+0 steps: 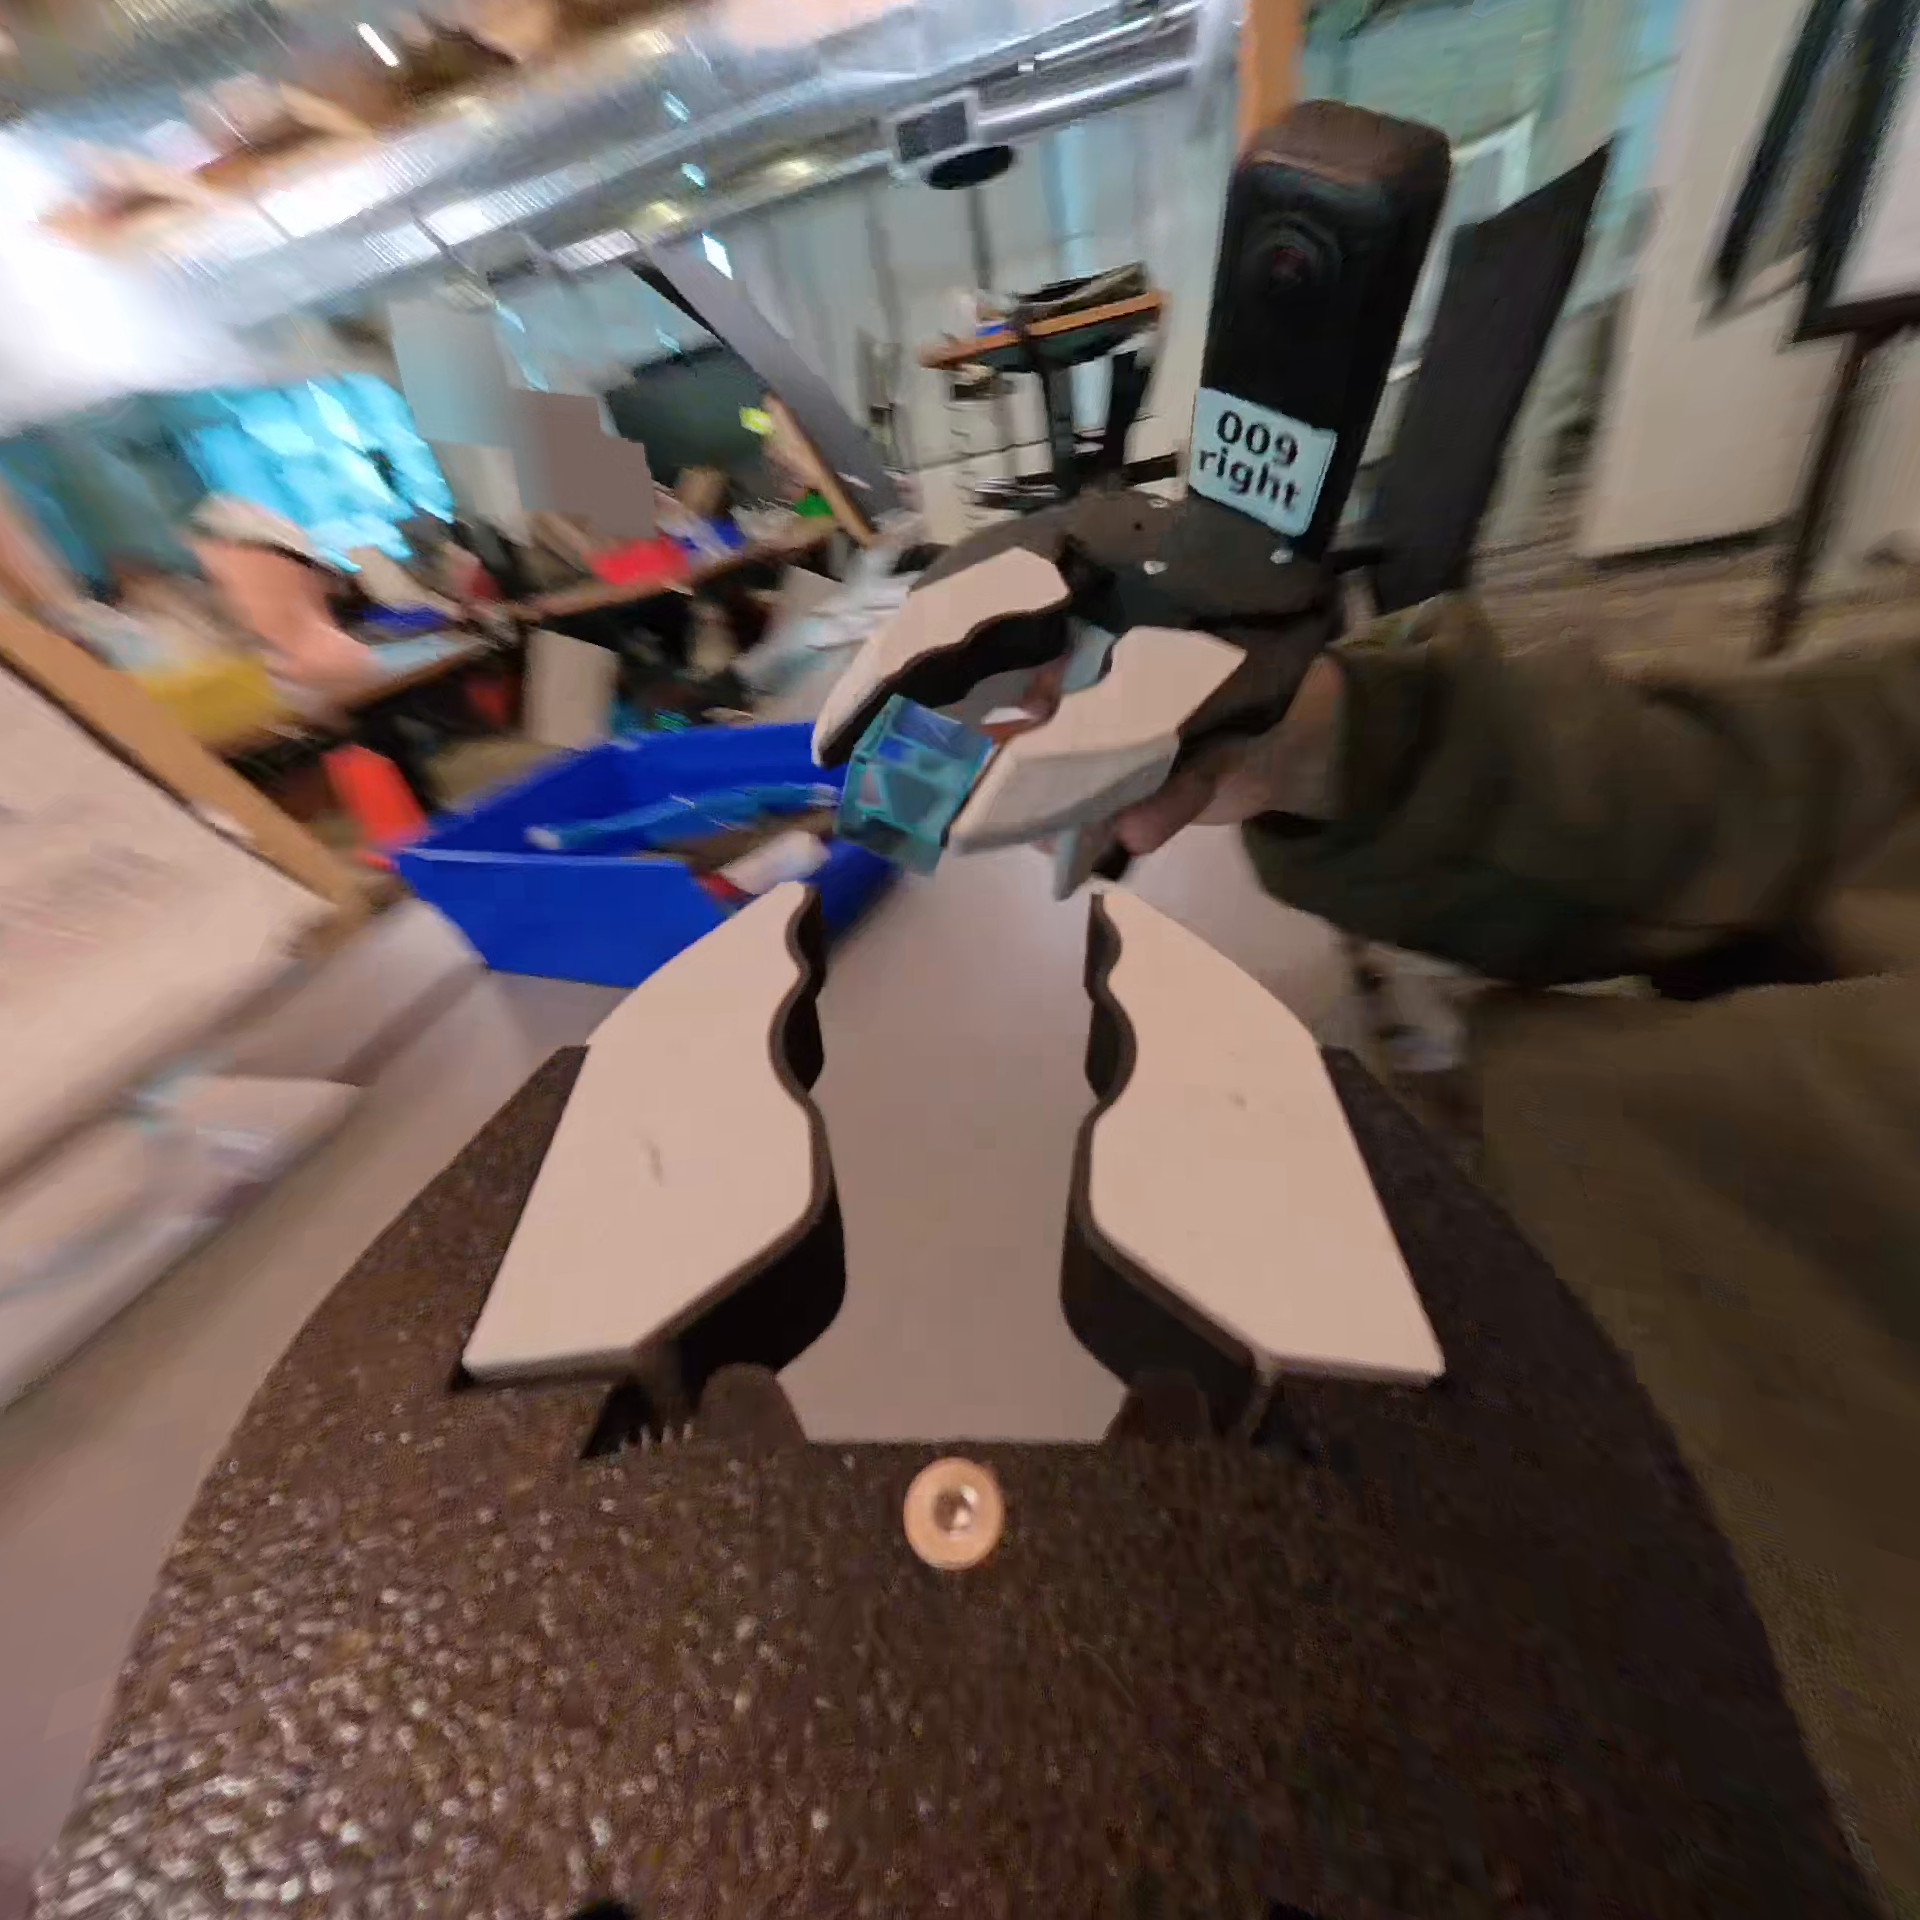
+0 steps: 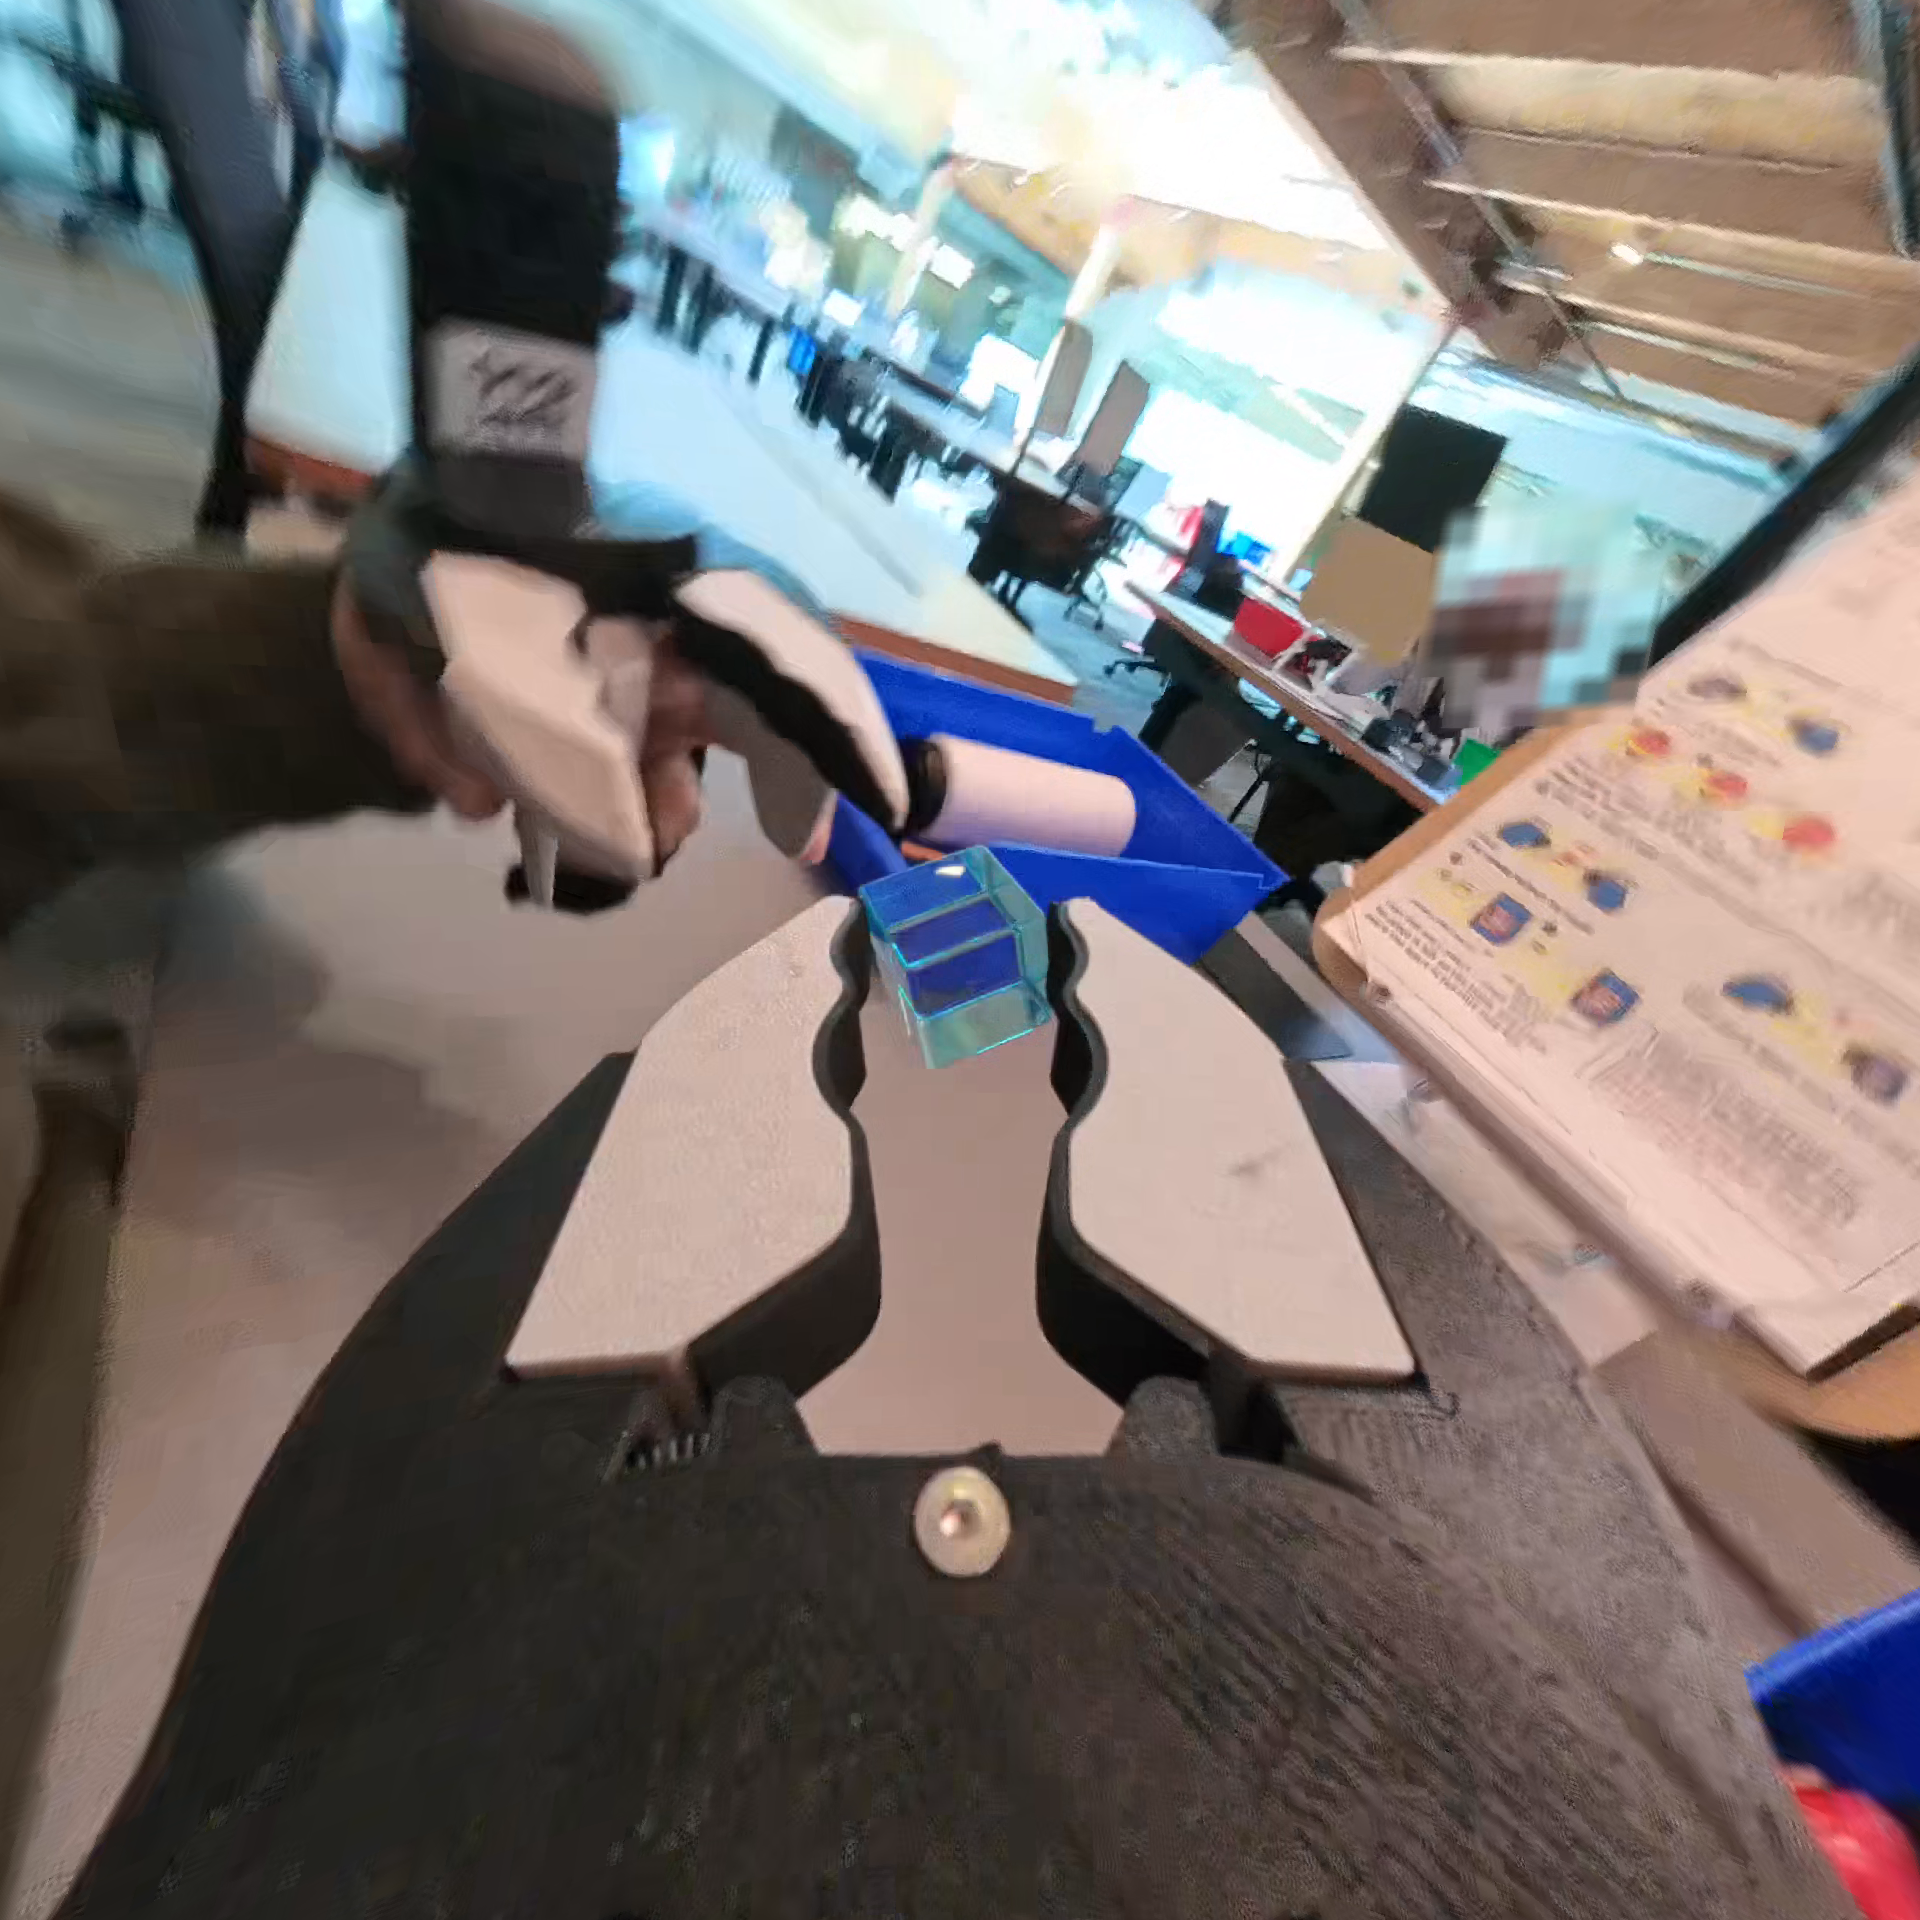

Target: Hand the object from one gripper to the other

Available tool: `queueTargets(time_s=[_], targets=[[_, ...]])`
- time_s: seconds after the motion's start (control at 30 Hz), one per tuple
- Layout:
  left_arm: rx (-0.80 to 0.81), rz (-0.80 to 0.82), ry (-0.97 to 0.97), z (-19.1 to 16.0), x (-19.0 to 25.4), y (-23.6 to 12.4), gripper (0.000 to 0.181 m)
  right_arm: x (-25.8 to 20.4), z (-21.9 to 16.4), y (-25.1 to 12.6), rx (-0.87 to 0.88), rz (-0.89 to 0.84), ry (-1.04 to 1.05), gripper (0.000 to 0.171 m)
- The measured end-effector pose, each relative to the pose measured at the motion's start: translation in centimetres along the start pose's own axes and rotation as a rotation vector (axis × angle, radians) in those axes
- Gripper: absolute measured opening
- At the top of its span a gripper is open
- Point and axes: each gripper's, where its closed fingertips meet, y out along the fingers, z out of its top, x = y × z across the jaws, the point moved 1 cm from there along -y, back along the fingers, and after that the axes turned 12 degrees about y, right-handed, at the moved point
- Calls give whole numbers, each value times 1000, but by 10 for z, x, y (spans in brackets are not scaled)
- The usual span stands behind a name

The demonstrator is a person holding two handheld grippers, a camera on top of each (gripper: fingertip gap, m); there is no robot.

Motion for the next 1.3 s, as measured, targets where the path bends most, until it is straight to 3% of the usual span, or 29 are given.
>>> queueTargets(time_s=[0.03,0.13,0.23,0.43,0.5,0.57,0.67,0.8,0.97,1.07,1.17,1.3], targets=[[-20,62,99,3,-4,1,51,6,6,-2,43,-3,119,33],[-95,268,386,13,-13,9,55,18,24,-9,221,46,572,33],[-60,431,649,33,-7,19,53,15,34,-12,328,186,910,33],[-158,594,946,34,-5,24,41,-12,37,0,312,404,1170,32],[-149,639,978,37,-6,21,29,-17,37,4,321,426,1195,33],[-152,641,963,36,-8,19,28,-16,36,5,338,442,1238,33],[-180,577,903,32,-9,21,28,-13,31,4,317,458,1164,32],[-150,340,602,29,-4,18,27,5,26,-10,323,338,794,45],[-151,-53,277,19,22,6,27,-22,34,-34,287,491,443,32],[-154,-151,204,13,33,6,27,-49,17,-34,139,561,243,34],[-132,-246,161,13,46,8,27,-55,4,-27,39,525,152,40],[-151,-278,145,7,50,9,27,-61,6,-28,45,563,164,30]])
